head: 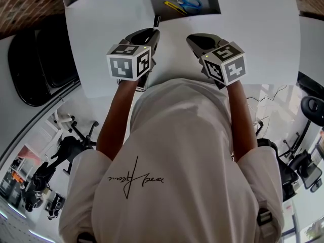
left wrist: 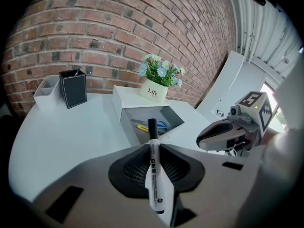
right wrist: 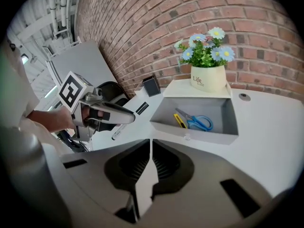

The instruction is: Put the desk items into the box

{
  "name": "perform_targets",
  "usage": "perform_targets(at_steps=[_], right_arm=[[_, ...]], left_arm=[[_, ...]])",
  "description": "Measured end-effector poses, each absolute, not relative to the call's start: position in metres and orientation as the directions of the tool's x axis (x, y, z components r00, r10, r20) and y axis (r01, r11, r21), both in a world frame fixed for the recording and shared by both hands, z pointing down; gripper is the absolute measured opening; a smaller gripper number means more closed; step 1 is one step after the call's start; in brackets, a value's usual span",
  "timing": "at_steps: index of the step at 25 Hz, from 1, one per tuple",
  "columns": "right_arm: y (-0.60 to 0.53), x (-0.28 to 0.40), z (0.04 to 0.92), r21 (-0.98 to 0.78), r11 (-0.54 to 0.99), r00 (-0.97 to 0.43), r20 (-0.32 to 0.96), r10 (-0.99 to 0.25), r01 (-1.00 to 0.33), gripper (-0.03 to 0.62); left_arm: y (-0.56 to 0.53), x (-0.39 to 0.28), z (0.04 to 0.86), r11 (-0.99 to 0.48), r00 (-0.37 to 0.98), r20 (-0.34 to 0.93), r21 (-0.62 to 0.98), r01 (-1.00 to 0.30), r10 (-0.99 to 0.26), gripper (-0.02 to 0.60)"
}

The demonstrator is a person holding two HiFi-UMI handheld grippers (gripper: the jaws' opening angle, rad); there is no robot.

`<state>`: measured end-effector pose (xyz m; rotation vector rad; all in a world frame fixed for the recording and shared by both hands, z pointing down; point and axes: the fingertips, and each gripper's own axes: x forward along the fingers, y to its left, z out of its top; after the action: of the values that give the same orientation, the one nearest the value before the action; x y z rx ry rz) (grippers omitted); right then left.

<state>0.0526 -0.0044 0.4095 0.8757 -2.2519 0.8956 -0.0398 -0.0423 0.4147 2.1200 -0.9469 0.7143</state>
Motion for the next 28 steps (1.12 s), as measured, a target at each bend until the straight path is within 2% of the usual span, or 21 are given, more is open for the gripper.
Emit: perform_targets(at_steps=[7,12,28], right_arm=[[-0.007,0.061,0.413,-0.403,0.552,-0.642,0.683,-0.350,-0.730,0.037],[-0.016,0.071,0.417,-0.422,0.514,-0.635,0.682,-0.362,-0.747,0.036],[-0.027,0.101,0.434,-0.416,0.504,-0.613,0.719,-0.328,-0.757,0.037]], left_arm=[[-0.050,-0.034,0.415,-0.499,0.585,0.710,0.369,-0.784,-0.393,0.064],[-0.057,-0.032,0.418,-0.542,0.561,0.729,0.310,-0.781,-0.392,0.064],[-0.072,-0.017,0.424,-0.541,0.575,0.743,0.345,-0.767,-0.342,0.064]])
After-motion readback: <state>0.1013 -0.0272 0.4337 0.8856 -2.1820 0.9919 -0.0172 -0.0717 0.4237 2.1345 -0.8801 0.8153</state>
